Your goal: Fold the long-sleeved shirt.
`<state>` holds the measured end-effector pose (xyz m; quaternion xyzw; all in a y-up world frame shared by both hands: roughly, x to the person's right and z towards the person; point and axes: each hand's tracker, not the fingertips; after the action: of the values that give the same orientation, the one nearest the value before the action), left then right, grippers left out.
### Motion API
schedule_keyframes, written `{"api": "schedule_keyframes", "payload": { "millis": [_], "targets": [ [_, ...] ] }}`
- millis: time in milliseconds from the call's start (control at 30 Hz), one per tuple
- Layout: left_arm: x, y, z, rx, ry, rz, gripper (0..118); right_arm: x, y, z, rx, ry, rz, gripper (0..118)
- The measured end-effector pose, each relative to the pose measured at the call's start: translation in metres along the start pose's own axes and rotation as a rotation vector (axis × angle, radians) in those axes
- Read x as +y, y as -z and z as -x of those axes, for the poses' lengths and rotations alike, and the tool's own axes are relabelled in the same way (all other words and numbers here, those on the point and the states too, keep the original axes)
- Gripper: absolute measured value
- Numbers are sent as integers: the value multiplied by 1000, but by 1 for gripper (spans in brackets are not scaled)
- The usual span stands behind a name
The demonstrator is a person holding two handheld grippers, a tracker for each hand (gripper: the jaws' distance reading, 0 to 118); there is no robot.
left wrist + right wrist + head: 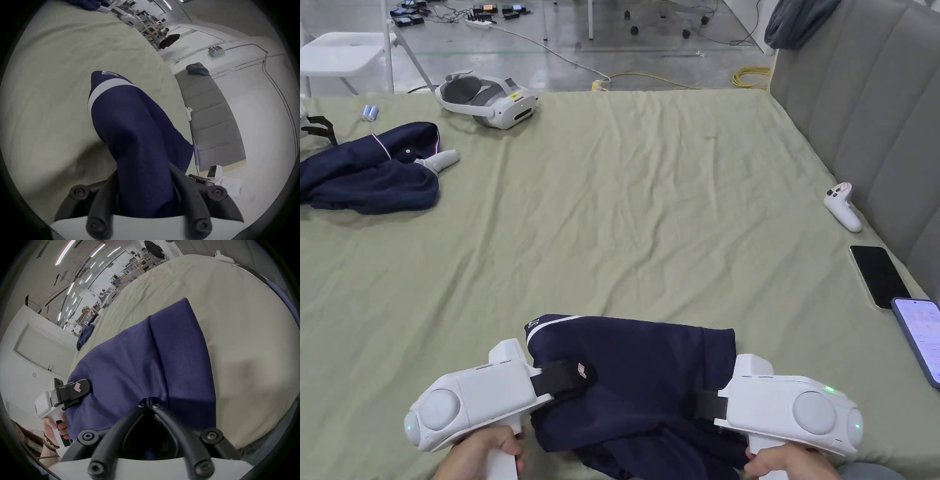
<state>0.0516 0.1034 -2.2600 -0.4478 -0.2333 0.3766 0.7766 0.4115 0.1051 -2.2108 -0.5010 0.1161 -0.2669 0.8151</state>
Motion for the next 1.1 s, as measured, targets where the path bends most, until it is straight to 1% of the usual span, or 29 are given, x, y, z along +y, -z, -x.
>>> {"api": "schedule_keyframes", "payload": {
  "millis": [33,67,100,133,167,233,300,367,400,467,567,633,667,733,767,833,900,933,967,1000,1033,1067,1100],
  "targets": [
    [4,-2,2,2,22,-1,22,1,-3,6,-11,-3,1,0],
    [8,-7,3,9,33,-10,22,1,-7,15,-29,-23,-9,0],
    [15,-12,6,8,35,-16,22,3,-12,24,-44,-73,-53,0],
    [-6,-19,-23,4,34,-23,22,4,-16,33,-37,-114,-92,0],
    [-6,-26,-27,0,29,-40,22,5,-21,45,-28,-157,-126,0],
    [4,-41,-22,-8,27,-57,22,9,-33,72,-39,-215,-187,0],
    [23,-61,-6,5,51,-74,22,13,-41,104,-74,-325,-259,0],
    [39,-87,6,37,67,-91,22,17,-37,132,-88,-413,-328,0],
    [58,-100,28,50,63,-90,22,18,-34,147,-68,-439,-356,0],
    [77,-129,48,107,91,-103,22,21,-26,179,-32,-475,-392,0],
    [105,-175,74,157,114,-112,22,26,12,232,9,-554,-425,0],
    [129,-207,100,200,129,-119,22,24,41,271,36,-624,-422,0],
    [139,-221,112,222,125,-125,22,22,56,289,54,-643,-416,0],
    [159,-250,142,283,143,-158,22,16,85,320,112,-662,-380,0],
    [169,-265,159,282,142,-173,22,13,101,334,141,-674,-360,0],
    [177,-288,186,296,80,-197,22,4,121,357,151,-682,-336,0],
    [185,-302,206,351,51,-217,23,-5,137,376,180,-706,-326,0],
    [185,-306,214,370,46,-235,27,-7,143,383,190,-720,-311,0],
    [186,-309,218,426,21,-273,41,-10,151,390,197,-724,-301,0],
    [186,-312,219,482,0,-325,73,-12,159,396,208,-733,-292,0],
    [185,-316,217,506,17,-377,92,-13,166,399,216,-737,-281,0],
    [178,-314,204,498,40,-405,107,-13,171,404,219,-745,-271,0],
    [175,-318,196,497,60,-436,111,-14,172,407,218,-756,-270,0]
  ]
}}
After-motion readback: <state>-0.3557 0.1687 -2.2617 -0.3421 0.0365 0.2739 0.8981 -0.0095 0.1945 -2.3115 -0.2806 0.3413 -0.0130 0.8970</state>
